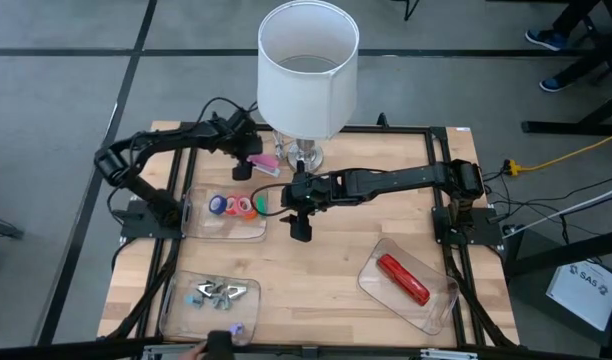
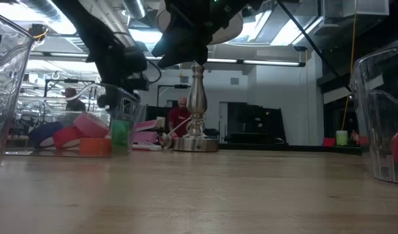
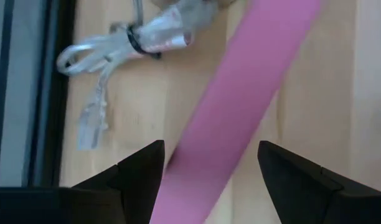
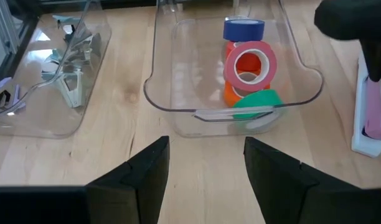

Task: Pick and place Stapler, Stapler remover, tape
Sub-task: Put the pink stapler into the bottom right transparent bin

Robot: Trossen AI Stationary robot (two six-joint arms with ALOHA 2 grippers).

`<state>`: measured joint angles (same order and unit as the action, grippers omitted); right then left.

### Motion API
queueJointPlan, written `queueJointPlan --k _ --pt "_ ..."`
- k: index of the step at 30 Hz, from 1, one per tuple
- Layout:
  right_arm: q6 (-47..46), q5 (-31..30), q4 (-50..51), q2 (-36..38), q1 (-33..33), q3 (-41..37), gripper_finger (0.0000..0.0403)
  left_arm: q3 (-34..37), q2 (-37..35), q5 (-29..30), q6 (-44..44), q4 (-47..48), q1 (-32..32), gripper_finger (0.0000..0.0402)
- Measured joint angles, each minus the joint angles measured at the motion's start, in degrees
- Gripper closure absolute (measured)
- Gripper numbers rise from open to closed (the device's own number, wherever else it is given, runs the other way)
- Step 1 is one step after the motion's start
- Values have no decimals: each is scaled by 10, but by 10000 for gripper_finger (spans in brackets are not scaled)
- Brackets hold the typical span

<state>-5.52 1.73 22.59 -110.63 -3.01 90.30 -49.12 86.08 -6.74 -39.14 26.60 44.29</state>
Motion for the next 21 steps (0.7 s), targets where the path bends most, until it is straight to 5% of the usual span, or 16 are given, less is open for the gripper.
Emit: queueJointPlan --k 14,21 --pt "-1 0 0 0 0 0 195 0 52 53 -52 -14 -24 149" --pt "0 0 0 0 -1 0 195 0 48 98 -54 -12 -43 209"
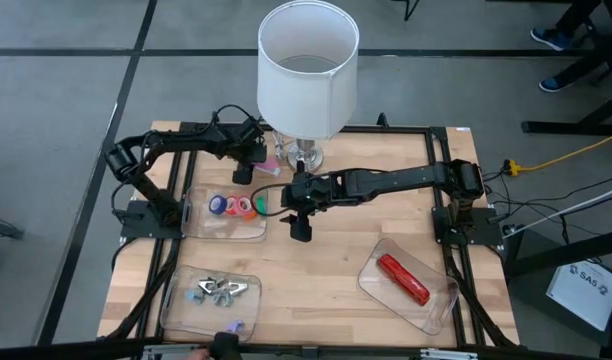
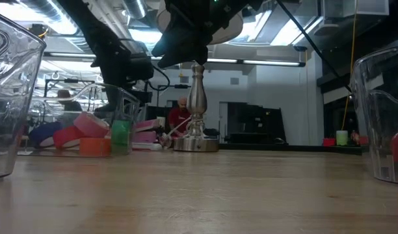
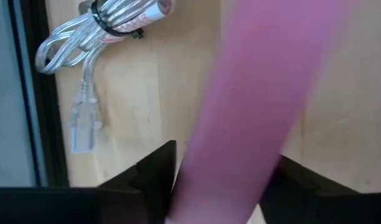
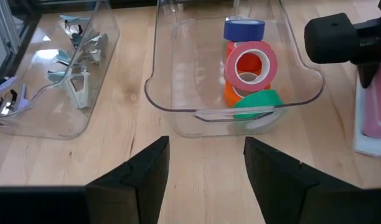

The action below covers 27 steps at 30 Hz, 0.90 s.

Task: Pick and place Stapler, Stapler remover, tape
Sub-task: Put the pink stapler into the bottom right transparent bin

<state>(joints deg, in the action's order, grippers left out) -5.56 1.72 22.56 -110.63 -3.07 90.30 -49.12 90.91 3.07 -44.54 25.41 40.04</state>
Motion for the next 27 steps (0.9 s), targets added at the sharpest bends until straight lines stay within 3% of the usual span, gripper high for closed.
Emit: queueJointPlan --k 4,16,27 --pt "0 0 0 0 0 0 195 0 0 24 3 0 -10 260" --pt "0 0 0 0 0 0 195 -32 -11 38 49 42 -37 260" --pt "-10 -1 0 0 0 0 195 -45 -139 31 91 168 -23 260"
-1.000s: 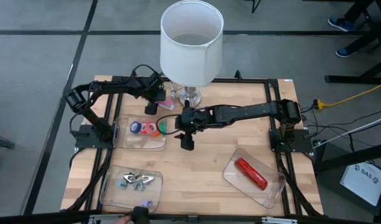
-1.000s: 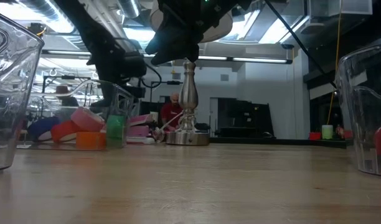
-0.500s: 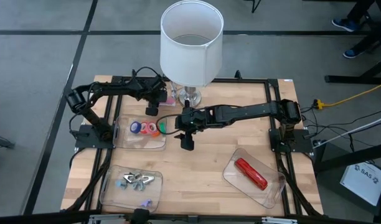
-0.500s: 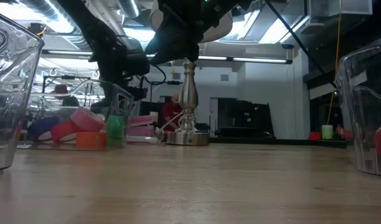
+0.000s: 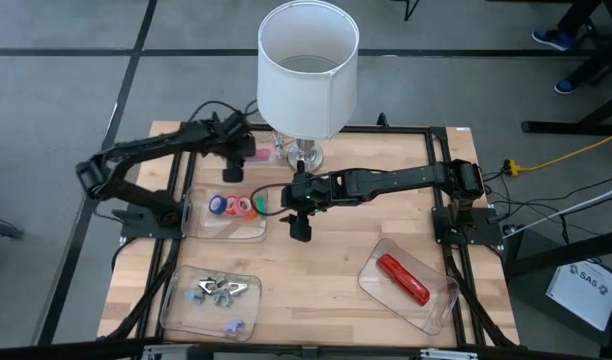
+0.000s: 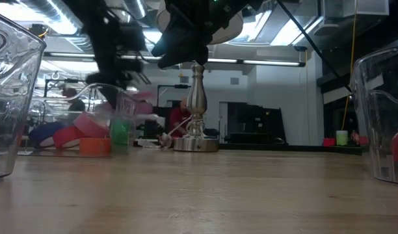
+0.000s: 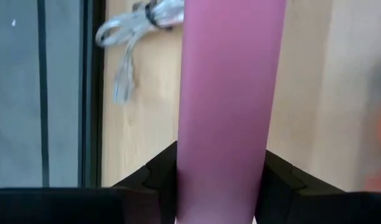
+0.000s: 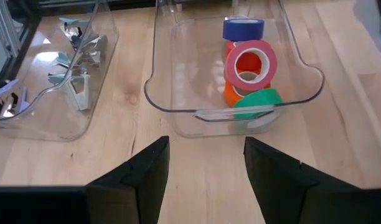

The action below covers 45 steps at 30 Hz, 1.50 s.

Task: Pick and place Stapler, Stapler remover, tape
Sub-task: Put the pink stapler into the bottom right transparent bin

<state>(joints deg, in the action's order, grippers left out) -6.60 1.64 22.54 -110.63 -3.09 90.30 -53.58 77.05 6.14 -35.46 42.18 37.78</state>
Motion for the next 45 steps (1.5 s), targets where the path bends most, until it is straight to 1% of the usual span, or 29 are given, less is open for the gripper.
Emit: queueJointPlan --k 5,9,14,18,22,25,28,30,32,34,36,38,45 --pt "-5 -1 -3 0 0 0 195 0 -78 10 46 73 4 260" --pt "-7 -1 -11 0 0 0 195 0 -141 43 82 90 -1 260" --pt "-9 -1 -20 0 0 0 195 0 -216 130 123 90 -13 260" --pt "-24 -1 -23 0 0 0 194 0 -272 174 169 87 -21 260" --pt "-37 -12 -36 0 0 0 194 0 -321 234 212 66 -29 260" --pt "-37 -37 -59 0 0 0 194 0 -355 249 226 29 -41 260" --pt "-36 -63 -93 0 0 0 194 0 -382 233 227 -8 -58 260" --pt "-35 -80 -115 0 0 0 194 -1 -396 208 230 -30 -72 260" --pt "-31 -91 -132 0 0 0 194 -1 -409 164 246 -52 -90 260" --pt "-19 -101 -151 0 0 0 194 -1 -419 107 266 -85 -108 260" --pt "-6 -102 -173 0 0 0 194 -1 -425 49 283 -117 -127 260" --pt "6 -102 -197 0 0 0 194 -1 -427 4 300 -140 -147 260" --pt "43 -102 -268 0 0 0 194 -1 -424 -79 356 -137 -210 260"
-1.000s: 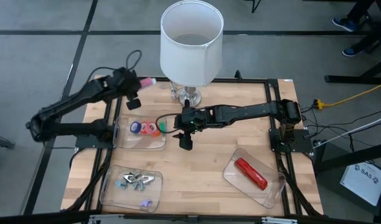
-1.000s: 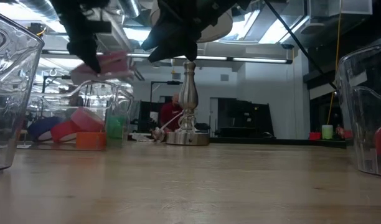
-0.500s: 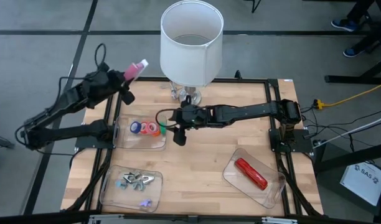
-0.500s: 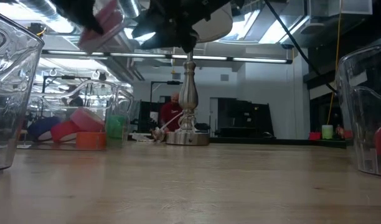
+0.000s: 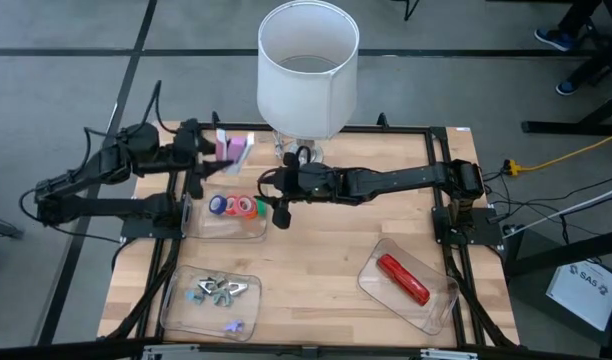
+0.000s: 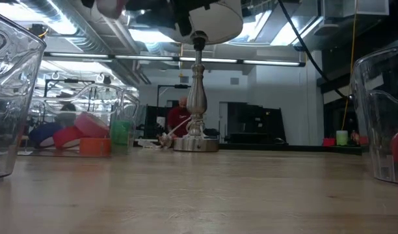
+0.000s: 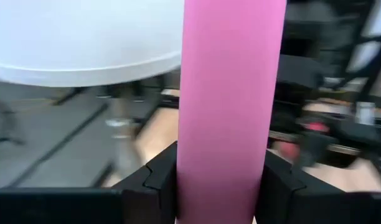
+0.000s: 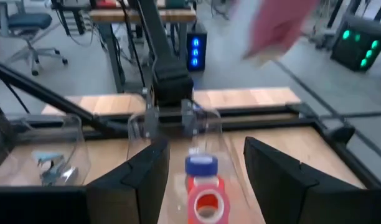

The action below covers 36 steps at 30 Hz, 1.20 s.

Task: Pick and place Stapler, Stapler remover, tape
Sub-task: Put the pink stapler into the bottom right transparent bin

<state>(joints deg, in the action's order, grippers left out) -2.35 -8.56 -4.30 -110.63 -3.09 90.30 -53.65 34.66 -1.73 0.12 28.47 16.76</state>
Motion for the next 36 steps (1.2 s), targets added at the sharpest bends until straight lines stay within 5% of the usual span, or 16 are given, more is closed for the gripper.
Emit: queueJointPlan --k 11,22,36 --pt "13 41 -53 0 0 0 194 0 13 -36 62 35 -109 260" --pt "16 83 -94 0 -1 -2 195 -2 81 35 42 34 -201 260" --pt "12 161 -147 0 0 1 188 1 65 87 40 48 -236 260"
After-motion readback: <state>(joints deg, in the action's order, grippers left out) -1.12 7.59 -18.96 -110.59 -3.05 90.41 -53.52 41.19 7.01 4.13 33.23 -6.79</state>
